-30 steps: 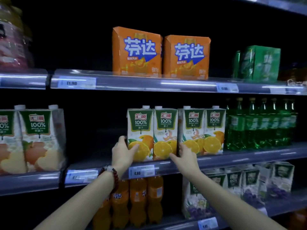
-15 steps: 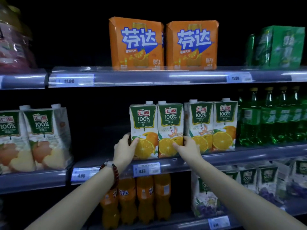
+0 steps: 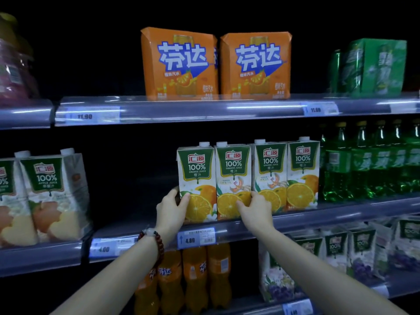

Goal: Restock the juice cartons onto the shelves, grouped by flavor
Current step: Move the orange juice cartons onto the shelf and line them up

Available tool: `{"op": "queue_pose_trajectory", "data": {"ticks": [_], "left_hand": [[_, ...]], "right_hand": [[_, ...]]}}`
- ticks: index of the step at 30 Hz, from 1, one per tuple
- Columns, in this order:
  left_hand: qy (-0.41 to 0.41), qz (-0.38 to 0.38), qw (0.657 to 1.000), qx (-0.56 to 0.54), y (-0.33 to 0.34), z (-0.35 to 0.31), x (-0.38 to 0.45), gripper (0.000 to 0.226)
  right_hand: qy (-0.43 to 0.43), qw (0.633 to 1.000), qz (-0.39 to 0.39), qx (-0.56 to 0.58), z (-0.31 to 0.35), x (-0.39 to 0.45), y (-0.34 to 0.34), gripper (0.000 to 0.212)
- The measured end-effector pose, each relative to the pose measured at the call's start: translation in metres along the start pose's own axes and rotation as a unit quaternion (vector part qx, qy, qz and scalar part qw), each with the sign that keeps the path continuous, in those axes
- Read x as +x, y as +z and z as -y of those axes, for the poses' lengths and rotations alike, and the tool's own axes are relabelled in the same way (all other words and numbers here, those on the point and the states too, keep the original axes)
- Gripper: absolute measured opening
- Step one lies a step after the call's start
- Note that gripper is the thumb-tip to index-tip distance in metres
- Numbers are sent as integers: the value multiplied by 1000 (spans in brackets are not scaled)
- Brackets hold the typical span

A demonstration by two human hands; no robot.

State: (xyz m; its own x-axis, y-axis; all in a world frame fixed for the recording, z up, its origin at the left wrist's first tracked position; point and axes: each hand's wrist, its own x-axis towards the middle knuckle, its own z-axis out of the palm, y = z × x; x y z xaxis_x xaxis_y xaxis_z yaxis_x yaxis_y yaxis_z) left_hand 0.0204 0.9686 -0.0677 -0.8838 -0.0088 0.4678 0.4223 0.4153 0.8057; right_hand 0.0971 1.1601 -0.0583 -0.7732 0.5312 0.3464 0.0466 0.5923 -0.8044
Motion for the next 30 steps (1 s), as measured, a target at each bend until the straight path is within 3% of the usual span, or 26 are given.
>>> {"op": "queue_pose_trajectory", "data": {"ticks": [3,11,16,20,30], "left_hand": [[-1,5,1000,-4,0,1,2,40],[-4,2,1000,4,1,-3,6,43],[-5,4,1000,5,6,-6,5,40],[-9,7,1000,2,5,-6,4,43],[-17,12,1000,8,9,-11,2,36]], "right_hand": [[-14,998,-35,-43,-1,-2,-1,38],[-106,983,-116,-97,-17,-9,-26,27],[-31,985,-145,-90,-34,4,-40,76],[43,995,-81,-48,-38,16,-33,113],[30,993,-90,-64,-48,20,-23,117]]}}
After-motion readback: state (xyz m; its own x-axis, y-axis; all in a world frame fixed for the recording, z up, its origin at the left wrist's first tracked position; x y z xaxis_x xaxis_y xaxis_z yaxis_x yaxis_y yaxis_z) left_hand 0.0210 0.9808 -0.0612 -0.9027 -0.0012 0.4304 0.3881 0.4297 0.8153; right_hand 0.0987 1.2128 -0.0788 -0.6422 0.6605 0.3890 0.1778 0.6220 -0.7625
